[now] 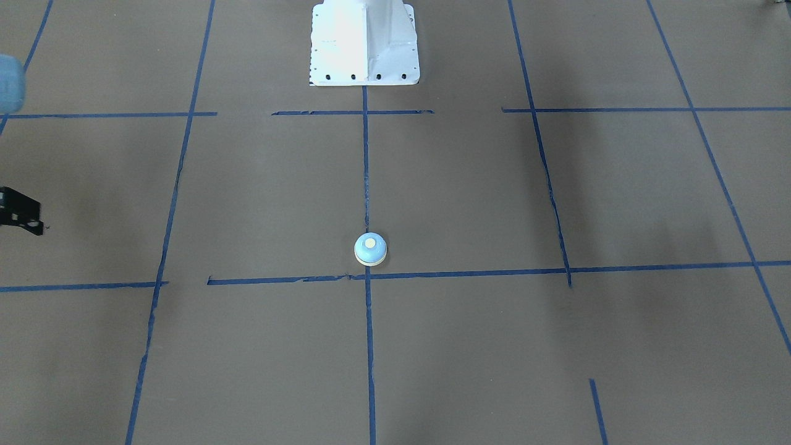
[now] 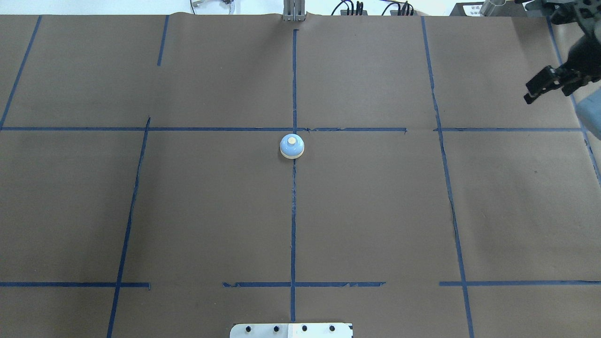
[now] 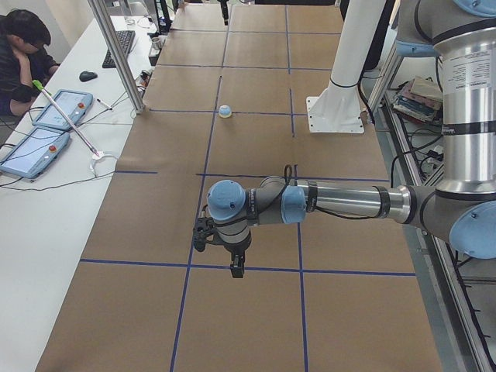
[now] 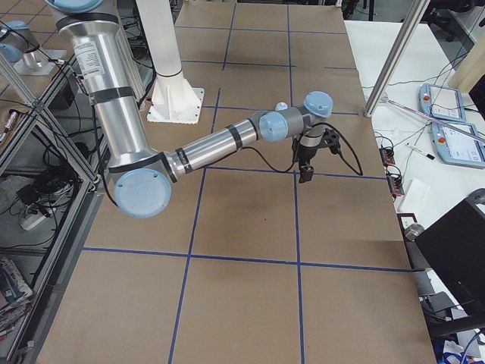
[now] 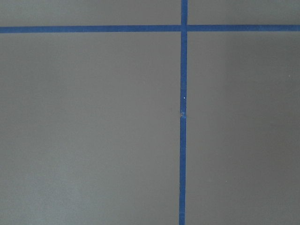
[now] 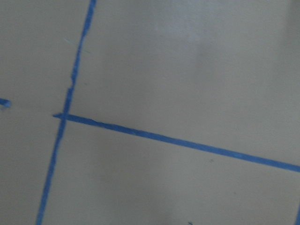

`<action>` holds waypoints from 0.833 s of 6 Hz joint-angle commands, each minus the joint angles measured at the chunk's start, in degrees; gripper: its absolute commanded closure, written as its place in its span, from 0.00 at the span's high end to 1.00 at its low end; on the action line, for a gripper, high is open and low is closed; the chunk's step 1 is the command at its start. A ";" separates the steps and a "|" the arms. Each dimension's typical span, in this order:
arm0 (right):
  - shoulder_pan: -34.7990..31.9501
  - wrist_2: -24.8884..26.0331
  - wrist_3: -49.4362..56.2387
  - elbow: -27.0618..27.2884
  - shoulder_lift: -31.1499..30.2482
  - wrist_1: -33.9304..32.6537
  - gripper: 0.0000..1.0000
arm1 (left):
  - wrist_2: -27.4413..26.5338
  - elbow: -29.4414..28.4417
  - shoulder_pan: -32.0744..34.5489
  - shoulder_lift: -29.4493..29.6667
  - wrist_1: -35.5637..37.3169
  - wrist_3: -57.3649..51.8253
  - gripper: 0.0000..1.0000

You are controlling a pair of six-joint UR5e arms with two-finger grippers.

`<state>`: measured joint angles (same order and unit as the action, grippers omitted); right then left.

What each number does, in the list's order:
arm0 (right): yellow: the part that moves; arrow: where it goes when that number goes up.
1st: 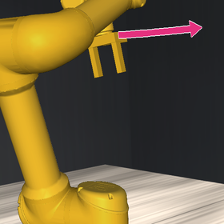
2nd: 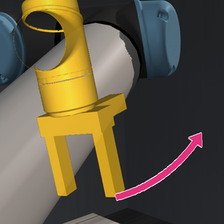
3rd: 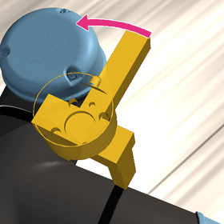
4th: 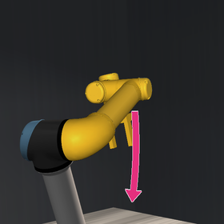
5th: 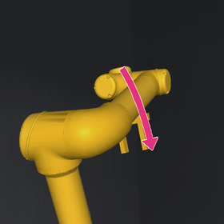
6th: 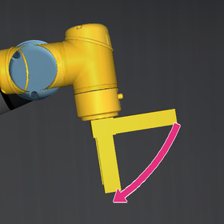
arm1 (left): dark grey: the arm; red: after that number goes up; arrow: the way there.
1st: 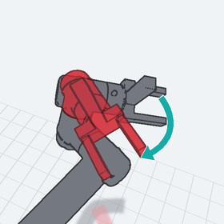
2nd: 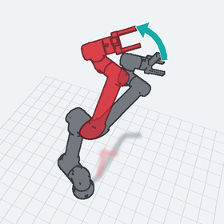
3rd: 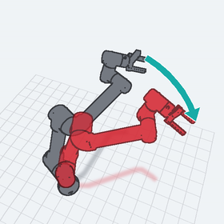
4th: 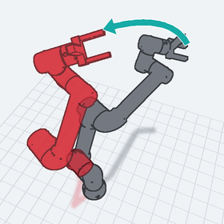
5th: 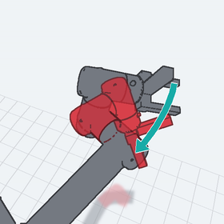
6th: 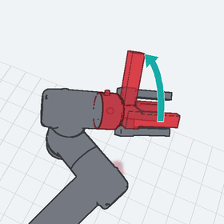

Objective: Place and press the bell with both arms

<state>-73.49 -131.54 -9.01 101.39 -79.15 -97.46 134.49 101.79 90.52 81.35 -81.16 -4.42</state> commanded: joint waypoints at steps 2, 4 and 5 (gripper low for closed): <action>-10.34 -0.74 9.01 4.60 -17.31 0.34 1.00 | -0.02 0.87 0.01 -1.29 0.03 -0.06 1.00; -10.53 -0.82 8.48 6.10 -20.24 0.34 1.00 | 0.07 1.83 0.01 -2.16 0.03 -0.06 1.00; -10.53 -0.74 8.65 5.84 -20.34 0.34 1.00 | 0.07 1.92 0.01 -2.43 0.03 -0.06 1.00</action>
<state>-83.96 -132.33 -0.42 107.18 -98.97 -97.12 134.55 103.52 90.52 79.22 -81.12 -4.48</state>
